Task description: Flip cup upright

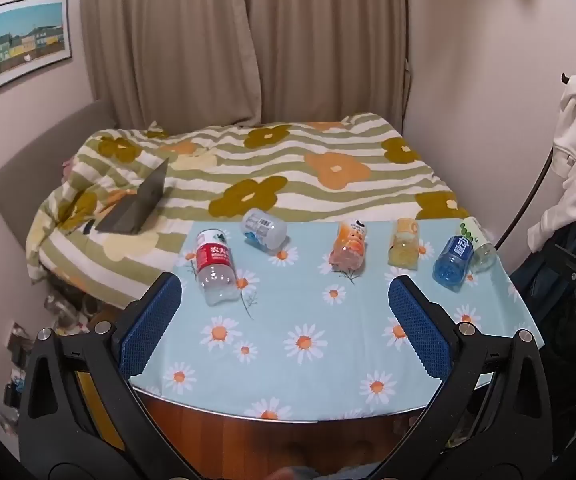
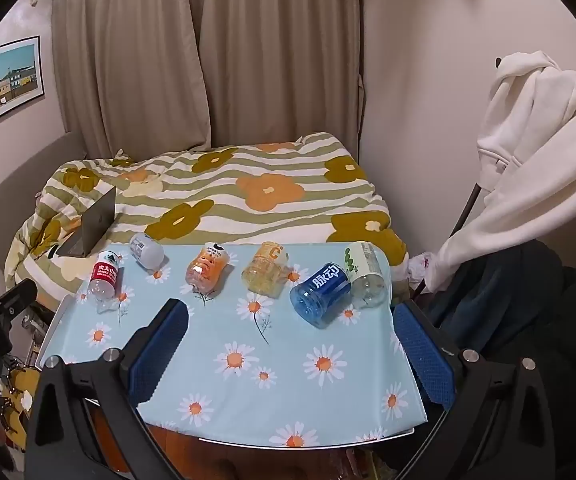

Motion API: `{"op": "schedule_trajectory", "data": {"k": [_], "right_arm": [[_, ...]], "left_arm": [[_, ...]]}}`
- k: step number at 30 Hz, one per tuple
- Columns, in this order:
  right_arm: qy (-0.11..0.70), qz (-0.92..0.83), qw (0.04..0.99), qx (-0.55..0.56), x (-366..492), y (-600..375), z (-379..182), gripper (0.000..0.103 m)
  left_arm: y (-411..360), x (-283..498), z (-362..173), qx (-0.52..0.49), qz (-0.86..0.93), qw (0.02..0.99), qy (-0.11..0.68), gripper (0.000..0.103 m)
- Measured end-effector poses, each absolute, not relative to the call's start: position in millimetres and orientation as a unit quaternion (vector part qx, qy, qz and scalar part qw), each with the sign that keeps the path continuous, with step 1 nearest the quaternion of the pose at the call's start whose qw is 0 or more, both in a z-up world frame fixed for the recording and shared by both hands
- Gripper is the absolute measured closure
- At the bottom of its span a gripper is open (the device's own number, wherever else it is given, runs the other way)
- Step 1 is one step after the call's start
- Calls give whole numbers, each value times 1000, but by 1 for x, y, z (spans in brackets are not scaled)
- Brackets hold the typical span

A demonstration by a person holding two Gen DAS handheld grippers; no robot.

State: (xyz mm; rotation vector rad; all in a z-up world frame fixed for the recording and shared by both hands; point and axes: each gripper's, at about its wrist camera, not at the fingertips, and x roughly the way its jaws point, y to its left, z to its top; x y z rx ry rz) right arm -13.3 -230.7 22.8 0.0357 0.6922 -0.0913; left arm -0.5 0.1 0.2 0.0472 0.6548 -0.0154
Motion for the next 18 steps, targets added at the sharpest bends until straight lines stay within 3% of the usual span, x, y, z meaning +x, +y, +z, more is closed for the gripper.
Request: {"op": "schedule_trajectory", "data": {"k": [18], "right_arm": [[345, -41, 937, 24, -12, -232, 18, 0]], "left_arm": [[3, 3, 1, 25, -8, 946, 324, 0]]}}
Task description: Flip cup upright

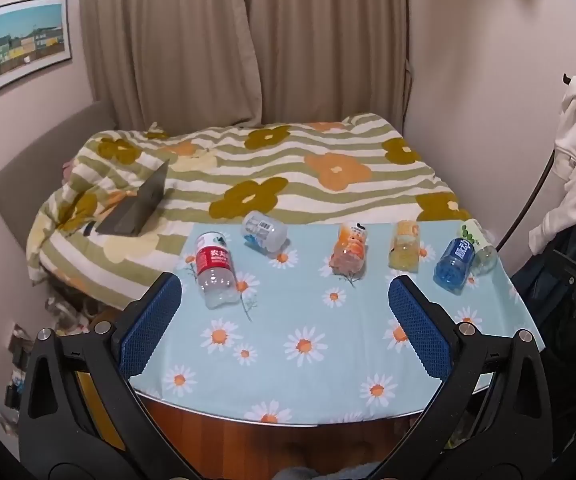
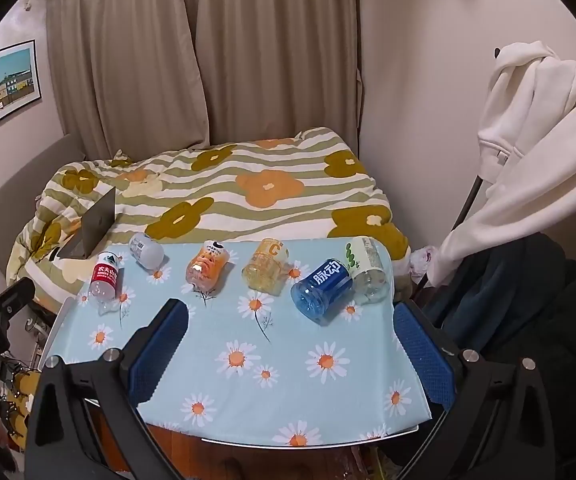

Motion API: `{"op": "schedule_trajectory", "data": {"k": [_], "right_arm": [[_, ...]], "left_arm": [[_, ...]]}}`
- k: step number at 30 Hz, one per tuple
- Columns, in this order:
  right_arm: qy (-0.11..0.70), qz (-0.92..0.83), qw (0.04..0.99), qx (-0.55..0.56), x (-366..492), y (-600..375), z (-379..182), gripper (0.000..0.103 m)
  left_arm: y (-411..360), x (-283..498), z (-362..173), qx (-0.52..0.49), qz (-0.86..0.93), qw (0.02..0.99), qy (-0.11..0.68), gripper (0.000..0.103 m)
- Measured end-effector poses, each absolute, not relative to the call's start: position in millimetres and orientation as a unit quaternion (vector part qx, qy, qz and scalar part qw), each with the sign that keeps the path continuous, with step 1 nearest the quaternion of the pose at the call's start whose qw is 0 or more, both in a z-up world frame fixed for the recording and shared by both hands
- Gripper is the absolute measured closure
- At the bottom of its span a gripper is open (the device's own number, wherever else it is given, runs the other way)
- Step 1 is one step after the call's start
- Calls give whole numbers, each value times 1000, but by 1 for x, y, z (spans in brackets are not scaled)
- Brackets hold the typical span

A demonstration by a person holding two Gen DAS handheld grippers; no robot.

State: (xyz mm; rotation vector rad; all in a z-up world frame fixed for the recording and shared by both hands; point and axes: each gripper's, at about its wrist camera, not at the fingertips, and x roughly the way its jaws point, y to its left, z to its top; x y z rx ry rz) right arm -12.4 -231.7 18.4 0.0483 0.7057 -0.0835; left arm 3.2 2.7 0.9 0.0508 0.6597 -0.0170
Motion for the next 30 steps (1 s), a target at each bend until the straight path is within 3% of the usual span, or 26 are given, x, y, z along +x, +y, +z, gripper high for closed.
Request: {"op": "schedule_trajectory", "data": {"k": [30], "right_arm": [[350, -39, 935, 30, -4, -234, 15, 0]], "left_arm": [[-6, 11, 1, 26, -10, 944, 330, 0]]}}
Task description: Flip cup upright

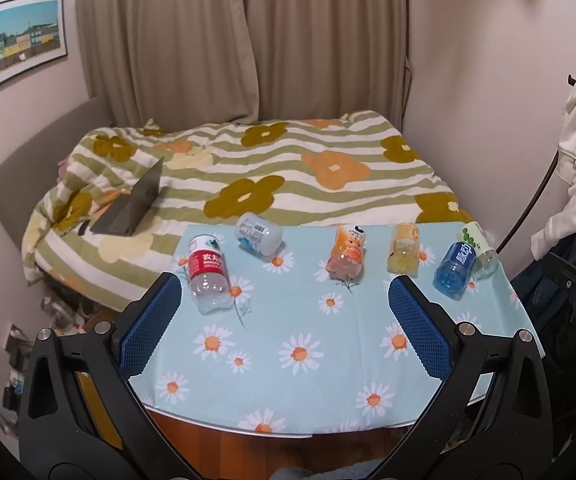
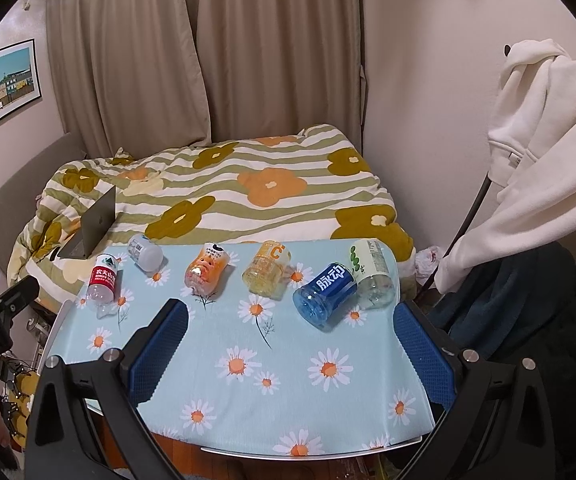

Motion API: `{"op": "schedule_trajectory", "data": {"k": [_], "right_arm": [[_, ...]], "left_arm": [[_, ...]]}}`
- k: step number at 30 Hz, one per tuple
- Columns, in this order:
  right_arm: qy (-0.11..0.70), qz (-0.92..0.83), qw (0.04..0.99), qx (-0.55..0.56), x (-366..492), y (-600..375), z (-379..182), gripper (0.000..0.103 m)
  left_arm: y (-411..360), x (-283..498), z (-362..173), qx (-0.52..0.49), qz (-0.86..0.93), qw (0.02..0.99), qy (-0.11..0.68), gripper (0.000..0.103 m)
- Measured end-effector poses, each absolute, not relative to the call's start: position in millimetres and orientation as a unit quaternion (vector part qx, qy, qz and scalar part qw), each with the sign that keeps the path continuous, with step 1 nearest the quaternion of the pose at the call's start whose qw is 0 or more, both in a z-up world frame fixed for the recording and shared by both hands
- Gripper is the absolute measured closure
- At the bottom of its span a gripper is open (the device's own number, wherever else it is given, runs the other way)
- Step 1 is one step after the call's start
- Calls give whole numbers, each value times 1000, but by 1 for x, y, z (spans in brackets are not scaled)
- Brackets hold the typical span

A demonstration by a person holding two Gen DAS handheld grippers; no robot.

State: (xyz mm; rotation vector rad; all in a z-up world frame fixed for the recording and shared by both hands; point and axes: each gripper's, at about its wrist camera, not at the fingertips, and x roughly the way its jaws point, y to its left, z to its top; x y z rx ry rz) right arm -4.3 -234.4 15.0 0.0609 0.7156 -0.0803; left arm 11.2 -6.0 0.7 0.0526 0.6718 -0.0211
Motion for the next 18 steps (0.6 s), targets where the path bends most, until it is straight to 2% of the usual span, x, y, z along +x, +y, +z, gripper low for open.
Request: {"op": "schedule_trajectory", "data": {"k": [18], "right_arm": [[352, -39, 935, 31, -3, -234, 14, 0]], "left_arm": [[-6, 13, 0, 25, -10, 943, 331, 0]]}}
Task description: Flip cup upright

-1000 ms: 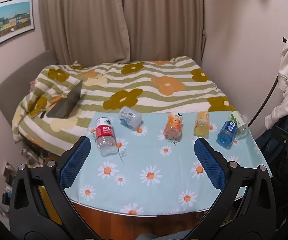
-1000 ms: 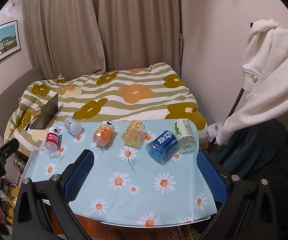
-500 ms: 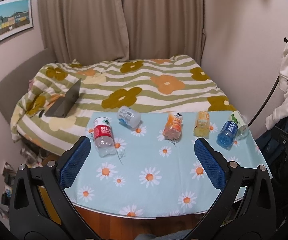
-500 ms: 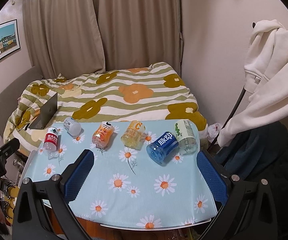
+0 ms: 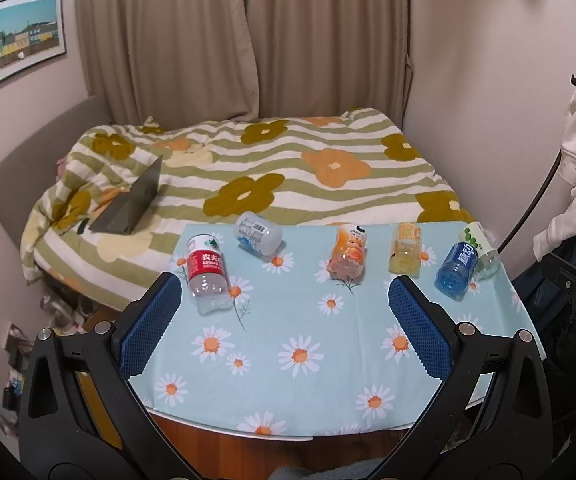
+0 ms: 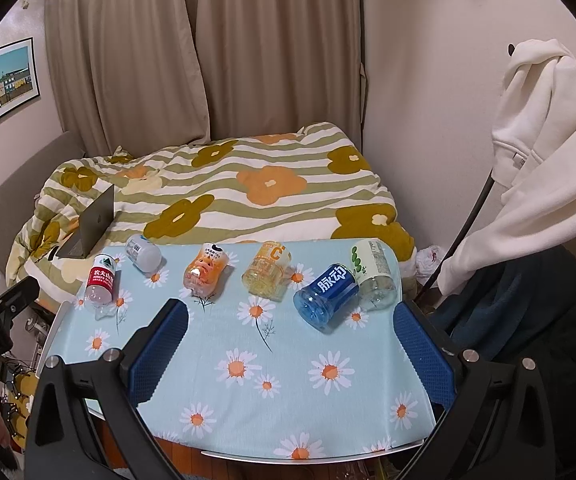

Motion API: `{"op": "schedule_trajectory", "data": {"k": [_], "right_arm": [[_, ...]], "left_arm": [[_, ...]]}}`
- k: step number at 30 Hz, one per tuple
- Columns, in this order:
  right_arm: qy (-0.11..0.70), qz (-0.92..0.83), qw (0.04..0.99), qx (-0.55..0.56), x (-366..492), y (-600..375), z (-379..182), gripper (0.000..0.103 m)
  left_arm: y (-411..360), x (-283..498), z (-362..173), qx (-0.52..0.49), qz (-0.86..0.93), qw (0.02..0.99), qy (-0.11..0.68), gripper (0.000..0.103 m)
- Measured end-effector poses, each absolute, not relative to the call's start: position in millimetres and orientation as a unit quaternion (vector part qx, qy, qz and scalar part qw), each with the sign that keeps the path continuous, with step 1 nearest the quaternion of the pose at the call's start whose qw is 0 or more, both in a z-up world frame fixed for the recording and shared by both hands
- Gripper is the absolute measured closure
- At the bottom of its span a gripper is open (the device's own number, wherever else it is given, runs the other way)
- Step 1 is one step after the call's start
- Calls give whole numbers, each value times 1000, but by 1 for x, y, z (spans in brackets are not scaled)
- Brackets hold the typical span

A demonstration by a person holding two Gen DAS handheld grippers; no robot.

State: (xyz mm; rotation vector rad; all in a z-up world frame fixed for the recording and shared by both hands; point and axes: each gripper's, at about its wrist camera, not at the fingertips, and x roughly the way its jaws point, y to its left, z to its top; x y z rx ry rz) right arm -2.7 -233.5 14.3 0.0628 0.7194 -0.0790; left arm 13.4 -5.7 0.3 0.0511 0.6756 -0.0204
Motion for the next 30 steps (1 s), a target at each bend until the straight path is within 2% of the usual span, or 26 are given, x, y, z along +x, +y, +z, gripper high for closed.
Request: {"op": "schedule_trajectory", "data": {"k": [30], "right_arm": [[354, -33, 934, 28, 1, -232, 14, 0]], "left_arm": [[-5, 22, 2, 20, -3, 942, 334, 0]]}}
